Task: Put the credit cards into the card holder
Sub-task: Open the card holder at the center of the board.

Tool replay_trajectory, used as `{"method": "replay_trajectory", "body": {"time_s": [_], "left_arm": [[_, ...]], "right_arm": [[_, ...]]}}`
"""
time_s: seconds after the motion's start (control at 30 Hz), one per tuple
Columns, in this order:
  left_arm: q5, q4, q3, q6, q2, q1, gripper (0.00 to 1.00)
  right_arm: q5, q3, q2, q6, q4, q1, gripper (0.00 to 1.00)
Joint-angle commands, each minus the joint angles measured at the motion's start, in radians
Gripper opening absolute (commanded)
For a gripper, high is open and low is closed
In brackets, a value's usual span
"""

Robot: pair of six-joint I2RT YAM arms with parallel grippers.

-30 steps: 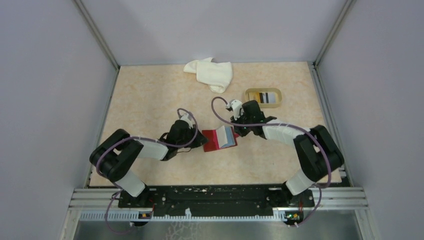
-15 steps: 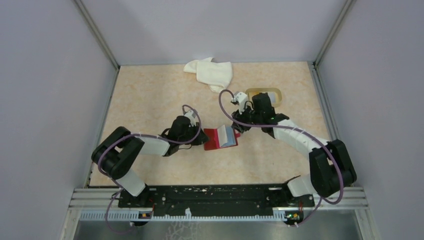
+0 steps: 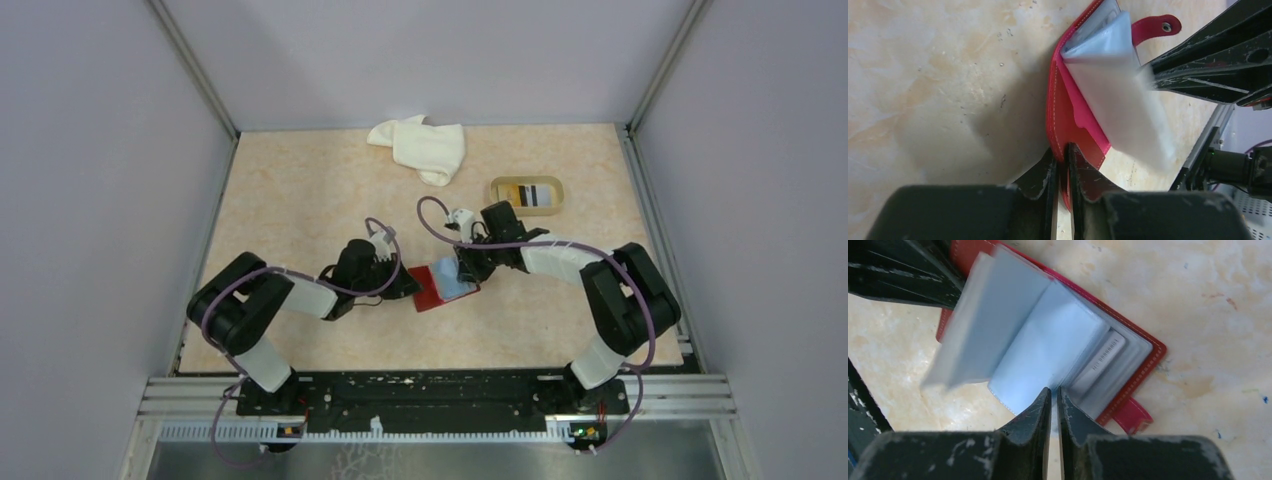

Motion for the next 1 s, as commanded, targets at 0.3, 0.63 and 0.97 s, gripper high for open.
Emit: {"method": "replay_trajectory", "body": {"time_s": [0.3, 0.63, 0.97], "left_arm": [[0.157, 0.208, -0.066, -0.11, 0.085, -0.004, 0.35], [-0.097, 0.001, -0.179, -0.092, -0.241, 0.005, 0.68], [0.051, 0.098, -0.233, -0.152, -0.408, -0.029, 0.47]], "right_arm": [[-0.269, 0.061, 0.053, 0.132, 0.091, 0.091, 0.13], [-0.385, 0.07, 0.051, 0.075, 0.059, 0.091, 0.43], [-0.376, 0.094, -0.014, 0.067, 0.032, 0.04, 0.44]]}}
